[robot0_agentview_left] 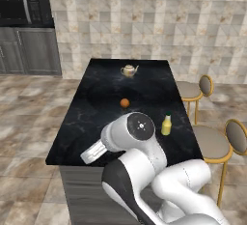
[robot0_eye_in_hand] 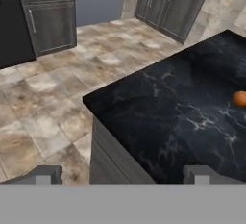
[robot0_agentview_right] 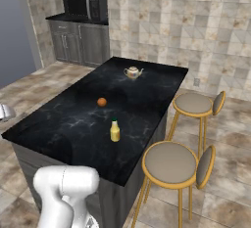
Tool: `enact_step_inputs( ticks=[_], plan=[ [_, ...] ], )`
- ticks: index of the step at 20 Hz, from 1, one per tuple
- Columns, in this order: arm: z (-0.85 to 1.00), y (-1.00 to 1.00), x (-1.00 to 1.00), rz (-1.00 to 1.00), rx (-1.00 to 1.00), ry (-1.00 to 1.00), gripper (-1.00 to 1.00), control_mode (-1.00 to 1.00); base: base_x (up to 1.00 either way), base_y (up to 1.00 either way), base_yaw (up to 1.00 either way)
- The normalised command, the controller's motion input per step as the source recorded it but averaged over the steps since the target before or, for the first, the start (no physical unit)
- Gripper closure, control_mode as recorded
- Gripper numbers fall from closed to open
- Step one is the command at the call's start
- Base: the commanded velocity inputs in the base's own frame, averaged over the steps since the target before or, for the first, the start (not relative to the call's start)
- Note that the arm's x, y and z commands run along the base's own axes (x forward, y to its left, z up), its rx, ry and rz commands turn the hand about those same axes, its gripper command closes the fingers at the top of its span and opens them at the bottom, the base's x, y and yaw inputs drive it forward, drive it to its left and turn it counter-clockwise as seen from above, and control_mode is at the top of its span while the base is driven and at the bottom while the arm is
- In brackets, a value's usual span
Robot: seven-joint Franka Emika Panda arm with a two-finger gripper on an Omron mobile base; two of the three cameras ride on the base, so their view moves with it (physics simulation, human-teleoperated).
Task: Move the ketchup and mustard from the cabinet to the dining counter.
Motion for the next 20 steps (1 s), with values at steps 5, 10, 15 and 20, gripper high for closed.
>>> enact_step_inputs(
  ticks=[5,10,15,20],
  plan=[
    [0.0,0.0,0.0,0.0,0.0,0.0,-1.0,1.0,-0.51,0.8,0.01],
    [0.0,0.0,0.0,0.0,0.0,0.0,-1.0,1.0,-0.12,1.0,0.0],
    [0.0,0.0,0.0,0.0,0.0,0.0,-1.0,1.0,0.14,1.0,0.0],
    [0.0,0.0,0.0,0.0,0.0,0.0,-1.0,1.0,0.34,1.0,0.0]
  ],
)
